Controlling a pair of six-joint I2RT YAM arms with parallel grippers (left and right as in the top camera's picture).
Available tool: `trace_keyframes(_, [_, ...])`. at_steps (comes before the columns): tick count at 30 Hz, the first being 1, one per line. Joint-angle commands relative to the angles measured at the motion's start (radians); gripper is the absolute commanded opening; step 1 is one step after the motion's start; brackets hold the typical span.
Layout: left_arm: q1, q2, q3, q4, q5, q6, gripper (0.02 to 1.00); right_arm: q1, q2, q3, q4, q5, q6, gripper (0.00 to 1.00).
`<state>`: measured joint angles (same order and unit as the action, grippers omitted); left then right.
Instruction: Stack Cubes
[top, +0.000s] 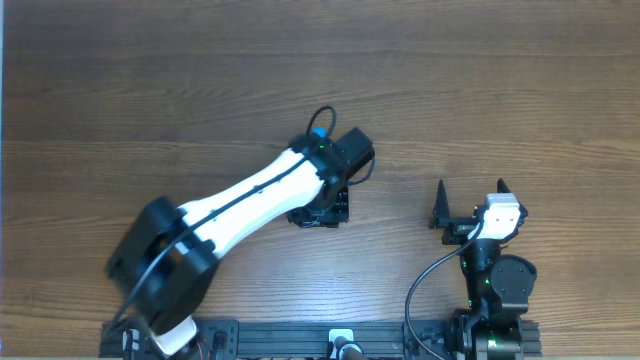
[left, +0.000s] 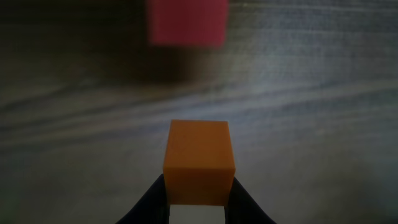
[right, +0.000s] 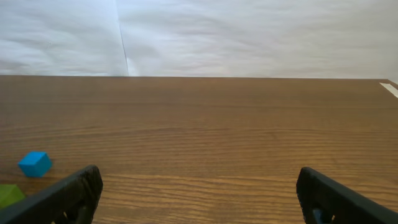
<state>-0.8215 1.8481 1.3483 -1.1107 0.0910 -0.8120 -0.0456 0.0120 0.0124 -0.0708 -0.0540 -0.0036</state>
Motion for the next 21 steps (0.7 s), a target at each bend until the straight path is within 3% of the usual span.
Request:
trace_keyframes(1, [0.023,-0.043,0.113,-0.084,-0.052,-0.003,0.040,-0.006,-0.006,-0.007,0.000,-0.005,-0.002,0.993])
trace_keyframes(21, [0.113,0.121,0.262,-0.114,-0.051,0.125,0.040,-0.006,-0.006,-0.007,0.000,-0.005,-0.002,0.993])
